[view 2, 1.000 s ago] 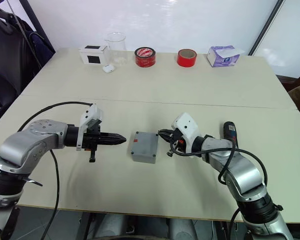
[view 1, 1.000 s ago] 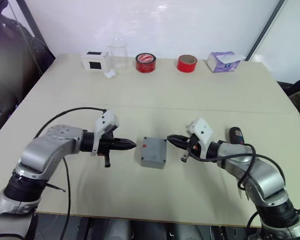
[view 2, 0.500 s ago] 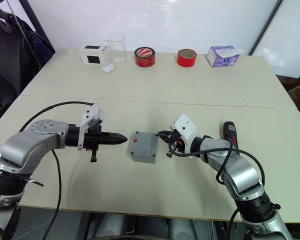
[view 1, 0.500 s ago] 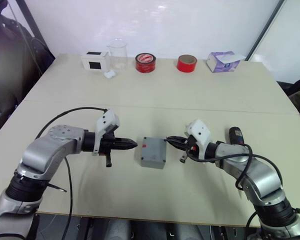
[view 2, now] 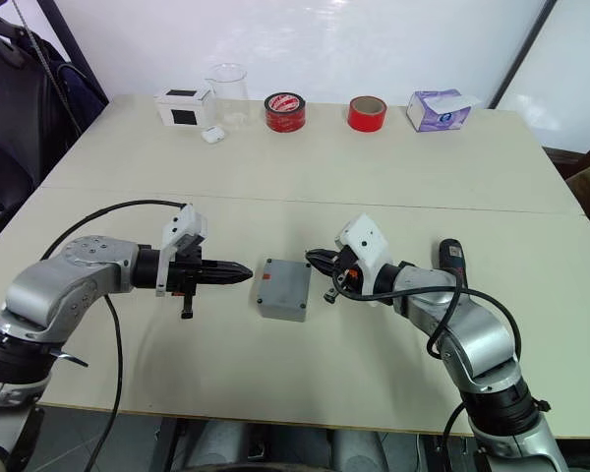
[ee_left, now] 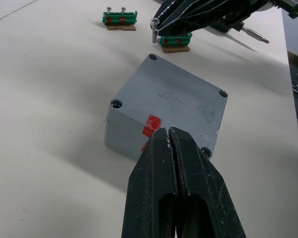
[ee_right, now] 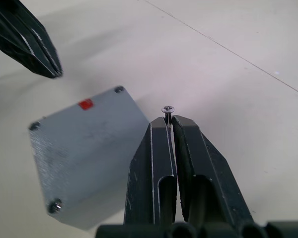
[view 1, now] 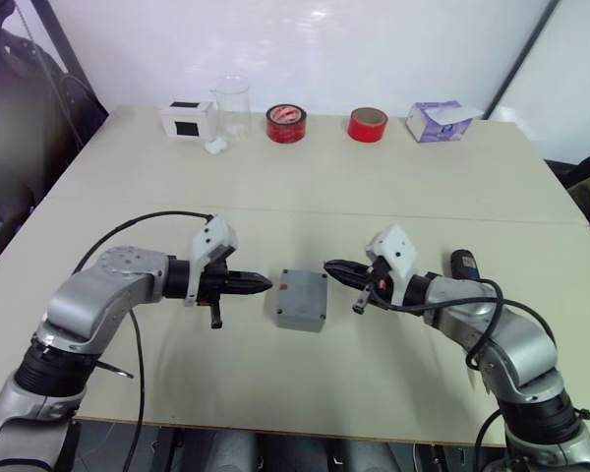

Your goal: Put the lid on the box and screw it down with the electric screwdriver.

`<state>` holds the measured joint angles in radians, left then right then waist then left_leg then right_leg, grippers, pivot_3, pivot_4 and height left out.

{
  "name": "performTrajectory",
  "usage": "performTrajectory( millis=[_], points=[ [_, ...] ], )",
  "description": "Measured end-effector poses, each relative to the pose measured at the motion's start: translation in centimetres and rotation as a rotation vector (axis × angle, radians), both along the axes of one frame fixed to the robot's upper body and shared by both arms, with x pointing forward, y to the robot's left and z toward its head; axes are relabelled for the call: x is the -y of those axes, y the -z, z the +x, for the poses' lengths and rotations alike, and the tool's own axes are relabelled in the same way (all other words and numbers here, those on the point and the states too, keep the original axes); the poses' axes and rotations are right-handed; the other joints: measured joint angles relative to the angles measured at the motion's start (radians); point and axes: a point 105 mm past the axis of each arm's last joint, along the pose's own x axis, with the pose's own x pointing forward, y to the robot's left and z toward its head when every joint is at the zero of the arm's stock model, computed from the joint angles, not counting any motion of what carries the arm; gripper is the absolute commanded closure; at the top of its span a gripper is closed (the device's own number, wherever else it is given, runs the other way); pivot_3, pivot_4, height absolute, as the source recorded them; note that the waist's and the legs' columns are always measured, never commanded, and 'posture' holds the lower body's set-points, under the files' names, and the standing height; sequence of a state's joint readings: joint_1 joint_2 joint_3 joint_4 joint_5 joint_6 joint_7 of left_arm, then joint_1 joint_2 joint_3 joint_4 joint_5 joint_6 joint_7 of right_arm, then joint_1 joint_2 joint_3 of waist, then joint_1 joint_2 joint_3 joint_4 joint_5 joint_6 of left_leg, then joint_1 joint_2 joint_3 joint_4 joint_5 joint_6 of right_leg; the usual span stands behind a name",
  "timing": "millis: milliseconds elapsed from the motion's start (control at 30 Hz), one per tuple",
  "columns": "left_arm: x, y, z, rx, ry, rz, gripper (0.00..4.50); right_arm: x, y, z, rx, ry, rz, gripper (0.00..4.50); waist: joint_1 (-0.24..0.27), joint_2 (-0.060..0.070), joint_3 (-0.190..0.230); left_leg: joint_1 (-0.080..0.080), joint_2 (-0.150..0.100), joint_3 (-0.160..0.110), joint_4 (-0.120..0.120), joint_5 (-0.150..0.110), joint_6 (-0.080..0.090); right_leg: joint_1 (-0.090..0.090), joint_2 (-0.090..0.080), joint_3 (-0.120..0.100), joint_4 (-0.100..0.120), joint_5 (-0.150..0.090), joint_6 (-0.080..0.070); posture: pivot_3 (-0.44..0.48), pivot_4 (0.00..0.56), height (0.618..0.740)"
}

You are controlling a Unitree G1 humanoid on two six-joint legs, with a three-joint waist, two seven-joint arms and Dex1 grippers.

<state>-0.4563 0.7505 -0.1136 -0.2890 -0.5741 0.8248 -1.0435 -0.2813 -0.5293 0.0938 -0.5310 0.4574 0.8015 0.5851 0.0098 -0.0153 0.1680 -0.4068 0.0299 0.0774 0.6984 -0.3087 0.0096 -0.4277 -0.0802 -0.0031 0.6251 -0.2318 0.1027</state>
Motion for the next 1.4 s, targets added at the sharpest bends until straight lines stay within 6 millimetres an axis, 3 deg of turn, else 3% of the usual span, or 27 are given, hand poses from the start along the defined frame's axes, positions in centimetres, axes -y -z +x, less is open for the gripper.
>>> performTrajectory(
  millis=[1333,1400],
  points=[
    [0.0,0.1,0.0,-0.002,-0.001,0.003,4.5,0.3,1.9,0.1,-0.033,0.039,-0.008,4.4,0.0,0.0,0.0,0.0,0.0,0.0,0.0,0.0,0.0,0.0,0.0,0.0,0.0,0.0,0.0,0.0,0.15,0.74],
    [0.0,0.1,0.0,-0.002,-0.001,0.003,4.5,0.4,2.1,0.0,-0.037,0.04,-0.01,3.88,0.0,0.0,0.0,0.0,0.0,0.0,0.0,0.0,0.0,0.0,0.0,0.0,0.0,0.0,0.0,0.0,0.15,0.74]
  ],
)
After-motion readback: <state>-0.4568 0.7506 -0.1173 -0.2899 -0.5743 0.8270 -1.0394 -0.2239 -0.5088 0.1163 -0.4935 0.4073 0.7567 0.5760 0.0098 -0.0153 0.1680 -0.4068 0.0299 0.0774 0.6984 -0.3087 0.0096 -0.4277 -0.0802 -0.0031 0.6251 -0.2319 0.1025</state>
